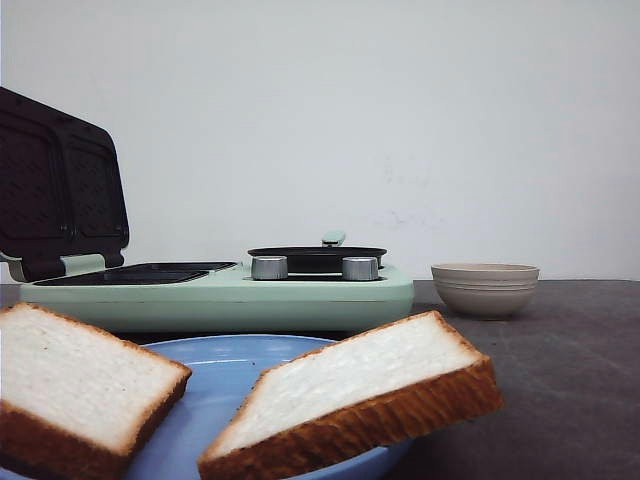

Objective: Make breakfast with bread and shrimp

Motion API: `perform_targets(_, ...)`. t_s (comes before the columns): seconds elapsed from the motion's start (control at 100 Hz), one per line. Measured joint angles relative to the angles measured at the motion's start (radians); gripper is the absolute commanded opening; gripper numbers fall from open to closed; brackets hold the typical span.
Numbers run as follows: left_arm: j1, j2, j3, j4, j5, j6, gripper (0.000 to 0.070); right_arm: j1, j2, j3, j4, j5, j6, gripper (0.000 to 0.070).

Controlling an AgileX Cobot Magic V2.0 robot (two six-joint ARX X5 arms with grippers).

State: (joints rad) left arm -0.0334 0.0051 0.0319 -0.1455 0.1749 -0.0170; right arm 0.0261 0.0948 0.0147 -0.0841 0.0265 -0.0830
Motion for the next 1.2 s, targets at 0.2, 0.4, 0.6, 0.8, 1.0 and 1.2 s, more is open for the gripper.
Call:
perform_targets(0.2, 0.000, 0.000, 0.000, 0.000, 0.000, 0.000, 0.0004, 0.000, 0.000, 0.000, 0.068, 0.000, -0.006, 0.0001)
perform_targets(0.4, 0.000, 0.000, 0.000, 0.000, 0.000, 0.000, 0.0004, 0.000, 0.000, 0.000, 0.117, 0.000, -0.007, 0.0001)
perform_targets(0.6, 0.000, 0.000, 0.000, 0.000, 0.000, 0.000, 0.0004, 0.000, 0.000, 0.000, 0.153, 0.000, -0.004, 0.0001)
perform_targets(0.8, 0.000, 0.000, 0.000, 0.000, 0.000, 0.000, 0.0004, 0.000, 0.000, 0.000, 0.153, 0.000, 0.031, 0.0000)
perform_targets(1.0, 0.000, 0.000, 0.000, 0.000, 0.000, 0.000, 0.0004, 0.000, 0.000, 0.000, 0.153, -0.002, 0.093, 0.0000)
perform_targets(1.2, 0.000, 0.000, 0.000, 0.000, 0.000, 0.000, 0.0004, 0.000, 0.000, 0.000, 0.154, -0.002, 0.143, 0.0000)
